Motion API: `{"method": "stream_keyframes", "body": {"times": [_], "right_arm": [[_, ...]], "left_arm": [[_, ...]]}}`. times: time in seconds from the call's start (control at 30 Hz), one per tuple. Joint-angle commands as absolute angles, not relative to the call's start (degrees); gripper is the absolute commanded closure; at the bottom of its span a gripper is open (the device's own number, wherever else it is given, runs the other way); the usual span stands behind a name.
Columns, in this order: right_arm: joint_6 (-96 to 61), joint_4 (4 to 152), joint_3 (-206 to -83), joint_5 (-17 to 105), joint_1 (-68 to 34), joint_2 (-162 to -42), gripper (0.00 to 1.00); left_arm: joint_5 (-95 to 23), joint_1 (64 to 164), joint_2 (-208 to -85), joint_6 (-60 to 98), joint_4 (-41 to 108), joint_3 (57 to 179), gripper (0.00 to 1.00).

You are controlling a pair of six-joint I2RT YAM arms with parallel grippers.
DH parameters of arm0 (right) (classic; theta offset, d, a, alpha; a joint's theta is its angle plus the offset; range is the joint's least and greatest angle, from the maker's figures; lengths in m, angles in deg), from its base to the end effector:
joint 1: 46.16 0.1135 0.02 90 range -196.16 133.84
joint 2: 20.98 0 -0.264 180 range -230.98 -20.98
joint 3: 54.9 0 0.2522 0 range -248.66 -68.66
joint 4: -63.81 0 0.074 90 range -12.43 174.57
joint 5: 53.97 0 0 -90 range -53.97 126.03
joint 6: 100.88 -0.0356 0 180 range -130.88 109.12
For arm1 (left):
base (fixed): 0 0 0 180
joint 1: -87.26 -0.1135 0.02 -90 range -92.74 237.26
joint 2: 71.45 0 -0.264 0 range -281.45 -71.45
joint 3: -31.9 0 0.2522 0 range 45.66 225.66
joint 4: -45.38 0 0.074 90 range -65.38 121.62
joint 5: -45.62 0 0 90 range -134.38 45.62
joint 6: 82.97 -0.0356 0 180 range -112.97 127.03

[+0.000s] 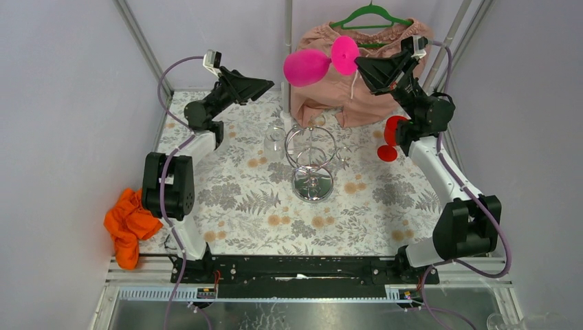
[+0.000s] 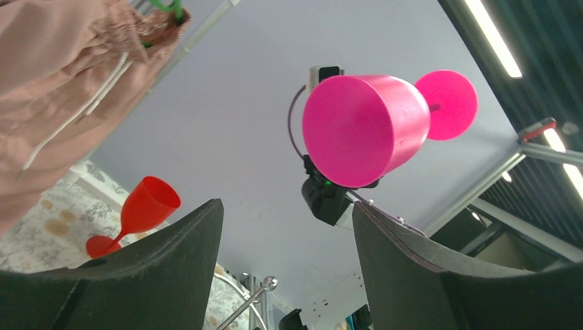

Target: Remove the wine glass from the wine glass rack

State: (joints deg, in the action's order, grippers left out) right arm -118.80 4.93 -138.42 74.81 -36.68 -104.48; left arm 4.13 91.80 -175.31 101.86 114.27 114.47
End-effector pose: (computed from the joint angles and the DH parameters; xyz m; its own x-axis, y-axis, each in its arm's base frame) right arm 0.2872 0.0706 0.4630 -0.6857 0.6375 -0.3514 -0.6659 -0.3544 0.6565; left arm 0.3807 -0.0570 0.3503 -0.6160 -0.6133 -0.4944 0.6867 -0.1105 -0.7185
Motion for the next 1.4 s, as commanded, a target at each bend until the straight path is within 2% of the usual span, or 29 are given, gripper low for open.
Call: {"method": "stream_keyframes", "body": {"times": [0.0,0.6,0.77,0.83,0.93,1.07,1.13,1.2,1.3,1.37], "right_arm": [[-121.9,-3.9,-139.3,75.9,-36.3,-105.6,1.00],[-126.0,-13.2,-140.7,74.0,-32.9,-118.0,1.00],[-128.7,-17.1,-139.6,73.0,-32.9,-120.2,1.00],[-129.9,-18.9,-139.1,72.6,-32.9,-121.0,1.00],[-131.0,-20.6,-138.3,71.9,-32.9,-121.7,1.00],[-131.1,-20.7,-137.6,71.6,-32.9,-122.0,1.00],[-131.3,-20.7,-137.7,71.7,-32.9,-122.3,1.00],[-131.4,-20.7,-137.7,71.8,-32.8,-122.4,1.00],[-131.4,-20.7,-137.4,71.8,-32.9,-122.4,1.00],[-131.4,-20.7,-137.3,71.8,-32.8,-122.3,1.00]], "left_arm": [[3.5,92.3,-174.4,104.0,123.9,117.4,0.23],[-0.7,98.6,-176.4,105.1,124.0,121.0,0.22],[-1.5,100.0,-175.0,105.1,124.0,120.1,0.26],[-2.1,100.2,-173.6,104.9,124.0,119.3,0.30],[-3.5,100.3,-171.6,105.2,123.9,117.5,0.43],[-4.2,100.4,-170.4,106.0,123.9,116.6,0.48],[-4.6,100.5,-170.5,106.3,123.9,116.3,0.54],[-4.6,100.7,-170.5,106.3,123.9,116.5,0.63],[-4.3,100.9,-170.4,106.8,123.9,116.6,0.90],[-3.9,100.9,-170.0,106.8,123.8,116.4,0.96]]}}
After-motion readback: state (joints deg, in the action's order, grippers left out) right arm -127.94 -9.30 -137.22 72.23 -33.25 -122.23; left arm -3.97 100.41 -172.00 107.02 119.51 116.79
